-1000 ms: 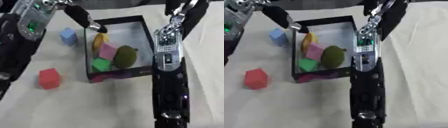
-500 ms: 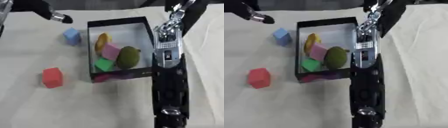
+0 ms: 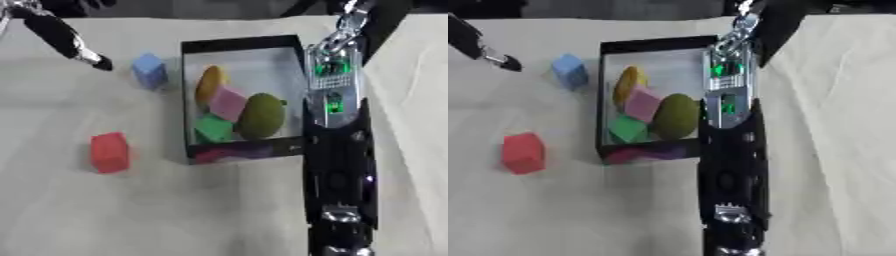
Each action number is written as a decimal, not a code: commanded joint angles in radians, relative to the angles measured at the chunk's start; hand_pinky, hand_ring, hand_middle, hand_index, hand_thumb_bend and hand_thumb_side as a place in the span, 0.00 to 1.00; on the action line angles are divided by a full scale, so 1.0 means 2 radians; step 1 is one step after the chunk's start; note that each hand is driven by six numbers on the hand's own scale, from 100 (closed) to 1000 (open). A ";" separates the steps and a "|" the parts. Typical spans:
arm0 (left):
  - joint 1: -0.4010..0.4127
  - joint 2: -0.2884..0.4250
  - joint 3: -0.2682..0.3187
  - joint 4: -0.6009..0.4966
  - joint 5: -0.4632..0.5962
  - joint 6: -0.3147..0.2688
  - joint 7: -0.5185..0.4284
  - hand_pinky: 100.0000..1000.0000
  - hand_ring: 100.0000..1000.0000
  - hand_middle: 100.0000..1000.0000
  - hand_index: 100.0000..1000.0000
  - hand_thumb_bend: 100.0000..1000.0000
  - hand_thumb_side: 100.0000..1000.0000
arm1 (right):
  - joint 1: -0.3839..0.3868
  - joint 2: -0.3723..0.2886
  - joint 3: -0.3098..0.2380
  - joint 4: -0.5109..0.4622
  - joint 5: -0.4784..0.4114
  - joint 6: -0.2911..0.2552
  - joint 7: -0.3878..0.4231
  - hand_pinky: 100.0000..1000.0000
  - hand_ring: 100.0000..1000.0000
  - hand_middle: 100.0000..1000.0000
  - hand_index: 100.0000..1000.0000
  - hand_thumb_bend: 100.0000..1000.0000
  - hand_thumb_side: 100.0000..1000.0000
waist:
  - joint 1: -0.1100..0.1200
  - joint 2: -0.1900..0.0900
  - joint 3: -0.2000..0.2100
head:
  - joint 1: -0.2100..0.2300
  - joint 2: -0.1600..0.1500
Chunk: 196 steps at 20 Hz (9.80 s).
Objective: Pick up objects on the table and place them in the box.
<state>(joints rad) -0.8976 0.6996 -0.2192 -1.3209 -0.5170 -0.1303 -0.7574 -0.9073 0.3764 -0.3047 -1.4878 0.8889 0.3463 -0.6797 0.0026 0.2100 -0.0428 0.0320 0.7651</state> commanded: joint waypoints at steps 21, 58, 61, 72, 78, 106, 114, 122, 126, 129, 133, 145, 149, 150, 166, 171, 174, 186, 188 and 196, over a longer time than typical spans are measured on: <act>0.131 0.167 -0.034 -0.223 0.126 0.160 0.030 0.80 0.84 0.78 0.88 0.74 0.30 | -0.020 -0.028 -0.003 0.019 -0.019 0.006 -0.013 0.80 0.71 0.71 0.80 0.00 0.70 | -0.003 -0.005 0.011 | -0.006 0.002; 0.209 0.160 -0.131 -0.244 0.039 0.274 0.102 0.83 0.87 0.81 0.87 0.88 0.31 | -0.003 -0.024 0.003 0.010 -0.029 -0.003 -0.014 0.80 0.71 0.71 0.80 0.00 0.70 | -0.003 -0.010 0.011 | 0.000 0.002; 0.204 0.154 -0.135 -0.223 0.031 0.263 0.102 0.83 0.87 0.81 0.88 0.89 0.30 | -0.004 -0.025 0.003 0.011 -0.030 -0.003 -0.015 0.80 0.71 0.71 0.80 0.00 0.70 | -0.004 -0.009 0.011 | 0.000 0.002; 0.160 0.103 -0.165 -0.158 0.012 0.196 0.075 0.81 0.85 0.80 0.87 0.84 0.23 | -0.003 -0.025 0.004 0.016 -0.036 -0.004 -0.017 0.80 0.70 0.71 0.80 0.00 0.70 | -0.004 -0.007 0.008 | 0.004 0.002; 0.146 0.081 -0.166 -0.145 0.004 0.183 0.080 0.79 0.83 0.79 0.87 0.80 0.24 | -0.003 -0.025 0.004 0.018 -0.039 -0.005 -0.018 0.80 0.70 0.71 0.80 0.00 0.70 | -0.003 -0.006 0.007 | 0.005 0.002; 0.143 0.075 -0.172 -0.144 -0.076 0.191 0.079 0.74 0.76 0.71 0.77 0.62 0.28 | -0.007 -0.033 0.003 0.029 -0.049 -0.003 -0.022 0.81 0.71 0.71 0.80 0.00 0.70 | -0.004 -0.005 0.013 | 0.006 0.002; 0.142 0.078 -0.170 -0.176 -0.033 0.202 0.086 0.67 0.66 0.58 0.63 0.22 0.14 | -0.007 -0.034 0.003 0.032 -0.051 -0.004 -0.024 0.81 0.71 0.71 0.80 0.00 0.70 | -0.004 -0.005 0.014 | 0.006 0.002; 0.093 0.102 -0.132 -0.296 -0.001 0.206 0.078 0.68 0.67 0.59 0.63 0.08 0.00 | -0.004 -0.032 0.006 0.027 -0.046 -0.006 -0.023 0.81 0.70 0.71 0.80 0.00 0.69 | 0.000 -0.010 0.013 | -0.001 0.002; 0.023 0.084 -0.119 -0.327 0.022 0.214 0.061 0.68 0.67 0.59 0.63 0.03 0.00 | 0.000 -0.028 0.009 0.024 -0.039 -0.008 -0.018 0.81 0.70 0.71 0.80 0.00 0.68 | 0.003 -0.015 0.013 | -0.005 0.002; -0.028 0.055 -0.126 -0.313 0.031 0.213 0.040 0.69 0.67 0.59 0.63 0.03 0.00 | 0.004 -0.023 0.012 0.021 -0.033 -0.010 -0.016 0.81 0.70 0.72 0.80 0.00 0.68 | 0.006 -0.018 0.009 | -0.005 0.002; -0.083 0.005 -0.143 -0.261 0.032 0.198 0.018 0.68 0.67 0.59 0.63 0.02 0.00 | 0.008 -0.017 0.014 0.015 -0.028 -0.012 -0.012 0.81 0.70 0.71 0.80 0.00 0.68 | 0.009 -0.019 0.005 | -0.001 0.002; -0.126 -0.105 -0.171 -0.064 -0.053 0.106 0.030 0.72 0.69 0.62 0.65 0.12 0.02 | 0.016 -0.003 0.025 0.005 -0.024 -0.020 -0.003 0.81 0.70 0.71 0.80 0.00 0.69 | 0.016 -0.010 -0.020 | 0.023 0.002; -0.112 -0.127 -0.165 -0.009 -0.099 0.063 0.047 0.73 0.70 0.64 0.66 0.17 0.08 | 0.017 -0.001 0.028 0.004 -0.026 -0.023 -0.001 0.81 0.70 0.71 0.80 0.00 0.69 | 0.019 -0.005 -0.026 | 0.029 0.002; -0.108 -0.129 -0.163 0.000 -0.109 0.055 0.052 0.73 0.71 0.64 0.66 0.18 0.08 | 0.017 -0.002 0.028 0.004 -0.027 -0.023 -0.001 0.81 0.70 0.71 0.80 0.00 0.69 | 0.020 -0.004 -0.027 | 0.029 0.002; -0.094 -0.143 -0.123 0.037 -0.163 -0.001 0.059 0.86 0.87 0.83 0.94 1.00 0.63 | 0.012 -0.003 0.026 0.007 -0.032 -0.020 -0.006 0.81 0.70 0.71 0.80 0.00 0.69 | 0.015 0.000 -0.025 | 0.026 0.002; -0.089 -0.131 -0.104 -0.005 -0.141 0.019 0.060 0.86 0.90 0.90 1.00 0.94 0.61 | 0.011 -0.005 0.025 0.008 -0.031 -0.019 -0.006 0.81 0.70 0.71 0.80 0.00 0.69 | 0.013 -0.002 -0.022 | 0.023 0.002; -0.082 -0.122 -0.088 -0.030 -0.096 0.034 0.041 0.85 0.90 0.91 1.00 0.96 0.66 | 0.011 -0.006 0.024 0.008 -0.031 -0.018 -0.007 0.81 0.70 0.71 0.80 0.00 0.69 | 0.013 -0.003 -0.019 | 0.020 0.002; -0.059 -0.031 -0.018 -0.067 0.004 0.092 0.038 0.81 0.86 0.84 0.92 0.73 0.50 | 0.003 -0.018 0.017 0.010 -0.031 -0.013 -0.011 0.81 0.70 0.71 0.80 0.00 0.68 | 0.011 -0.007 -0.007 | 0.000 0.002; -0.055 -0.014 -0.017 -0.058 0.006 0.079 0.023 0.82 0.87 0.84 0.93 0.75 0.47 | 0.000 -0.019 0.016 0.012 -0.030 -0.012 -0.011 0.81 0.70 0.71 0.80 0.00 0.68 | 0.009 -0.006 -0.005 | -0.006 0.002; -0.047 -0.004 -0.013 -0.007 -0.001 0.035 -0.019 0.81 0.86 0.80 0.89 0.77 0.40 | -0.015 -0.021 0.014 0.022 -0.030 -0.007 -0.012 0.81 0.70 0.71 0.80 0.00 0.67 | 0.002 -0.001 -0.006 | -0.014 0.001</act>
<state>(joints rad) -0.9757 0.6614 -0.2613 -1.3407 -0.5091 -0.0517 -0.7896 -0.9147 0.3420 -0.2784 -1.4394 0.8265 0.3262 -0.7006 0.0170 0.2131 -0.0544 0.0056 0.7650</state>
